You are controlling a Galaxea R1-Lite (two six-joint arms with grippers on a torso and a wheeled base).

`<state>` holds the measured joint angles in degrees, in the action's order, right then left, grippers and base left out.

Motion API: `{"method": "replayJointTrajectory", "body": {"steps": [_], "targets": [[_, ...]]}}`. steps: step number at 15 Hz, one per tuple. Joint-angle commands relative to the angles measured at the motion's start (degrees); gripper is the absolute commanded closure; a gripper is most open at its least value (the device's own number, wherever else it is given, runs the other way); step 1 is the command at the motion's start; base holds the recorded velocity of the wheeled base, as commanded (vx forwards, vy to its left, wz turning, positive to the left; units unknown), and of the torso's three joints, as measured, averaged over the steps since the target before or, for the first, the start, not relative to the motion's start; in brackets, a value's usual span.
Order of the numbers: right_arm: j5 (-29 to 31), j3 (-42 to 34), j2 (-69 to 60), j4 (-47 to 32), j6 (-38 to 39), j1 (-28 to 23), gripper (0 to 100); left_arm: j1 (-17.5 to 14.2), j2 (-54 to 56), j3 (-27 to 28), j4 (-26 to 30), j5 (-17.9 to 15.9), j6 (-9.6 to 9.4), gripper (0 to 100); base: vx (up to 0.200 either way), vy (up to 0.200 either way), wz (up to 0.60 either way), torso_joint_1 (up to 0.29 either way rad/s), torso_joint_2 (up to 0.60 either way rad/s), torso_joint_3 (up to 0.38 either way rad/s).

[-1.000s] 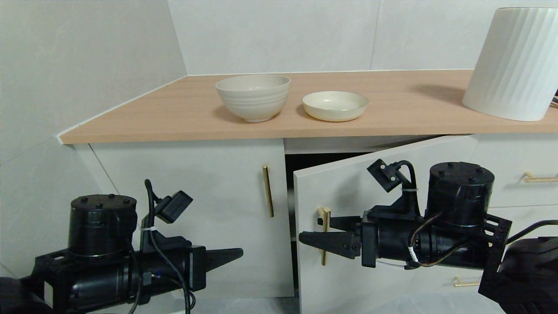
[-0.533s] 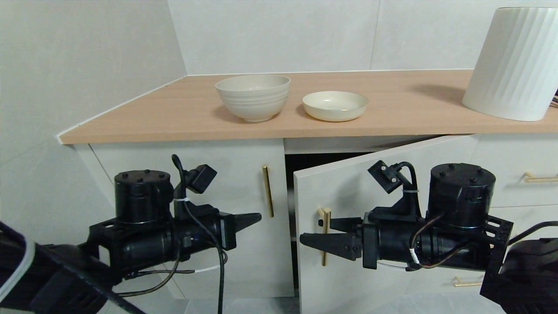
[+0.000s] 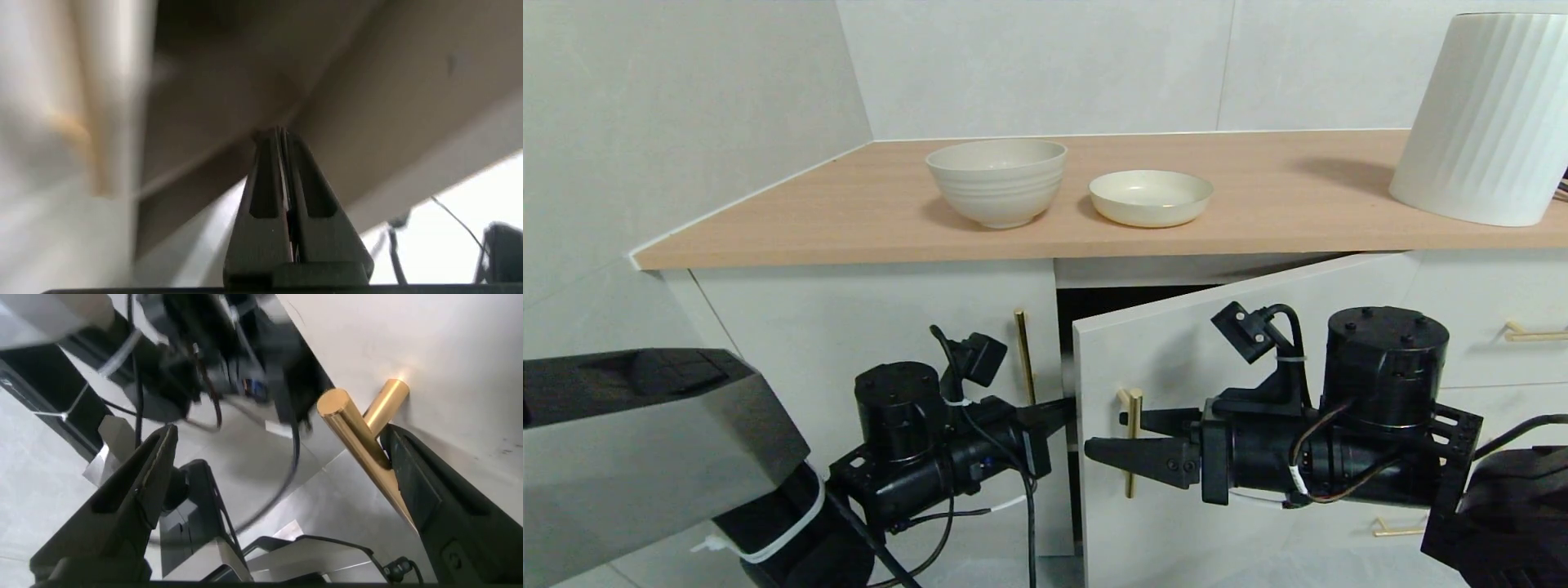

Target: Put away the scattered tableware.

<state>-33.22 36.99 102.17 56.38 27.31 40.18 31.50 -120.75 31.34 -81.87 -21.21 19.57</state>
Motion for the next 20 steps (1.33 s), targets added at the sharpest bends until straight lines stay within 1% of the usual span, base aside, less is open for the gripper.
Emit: {"method": "replayJointTrajectory", "body": {"steps": [1, 3, 8, 9, 11, 12, 14, 16, 18, 19, 20], "targets": [[0.0, -0.2, 0.0, 0.0, -0.1, -0.1, 0, 1.8, -1.7, -0.6, -2.5, 0.1, 0.03, 100, 0.0, 0.0, 0.0, 0.0, 0.0, 0.0], [-0.2, -0.9, -0.3, 0.0, -0.1, -0.4, 0, 2.8, -1.2, -1.1, -4.0, 0.0, 0.03, 100, 0.0, 0.0, 0.0, 0.0, 0.0, 0.0], [-0.1, -3.1, -1.6, 0.0, -1.0, -2.2, 0, 3.0, -1.1, -1.4, -4.0, 0.0, -0.05, 100, 0.0, 0.0, 0.0, 0.0, 0.0, 0.0], [-0.1, -4.2, -1.8, 0.0, -3.0, -2.5, 0, 3.1, -1.2, -1.6, -4.0, 0.0, -0.05, 100, 0.0, 0.0, 0.0, 0.0, 0.0, 0.0], [0.0, -8.0, -3.2, -0.1, -9.8, -2.5, 0, 3.4, -1.0, -1.7, -4.0, 0.0, -0.14, 100, 0.0, 0.0, 0.0, 0.0, 0.0, 0.0], [0.0, -10.3, -5.0, -0.7, -11.6, -2.3, 0, 3.4, -0.7, -1.6, -4.0, 0.0, -0.23, 100, 0.0, 0.0, 0.0, 0.0, 0.0, 0.0], [1.0, -13.6, -9.8, -3.1, -11.6, -2.3, 0, 3.4, -0.1, -1.0, -3.9, 0.0, -0.32, 100, 0.0, 0.0, 0.0, 0.0, 0.0, 0.0], [4.1, -16.3, -14.3, -6.3, -11.8, -2.2, 0, 3.4, 0.7, -0.3, -3.3, -0.1, -1.02, 100, 0.0, 0.0, 0.0, 0.0, 0.0, 0.0], [8.4, -17.7, -20.6, -14.2, -11.9, -1.2, 0, 3.5, 0.8, 2.2, 0.3, -0.1, -2.43, 100, 0.0, 0.0, 0.0, 0.0, 0.0, 0.0], [10.0, -17.7, -21.2, -15.6, -11.9, -1.0, 0, 3.5, 0.7, 2.8, 0.7, -0.1, -2.6, 100, 0.0, 0.0, 0.0, 0.0, 0.0, 0.0], [13.4, -17.7, -22.0, -17.4, -11.9, -0.6, 0, 3.5, 0.7, 3.8, 1.5, -0.1, -2.6, 100, 0.0, 0.0, 0.0, 0.0, 0.0, 0.0]]}}
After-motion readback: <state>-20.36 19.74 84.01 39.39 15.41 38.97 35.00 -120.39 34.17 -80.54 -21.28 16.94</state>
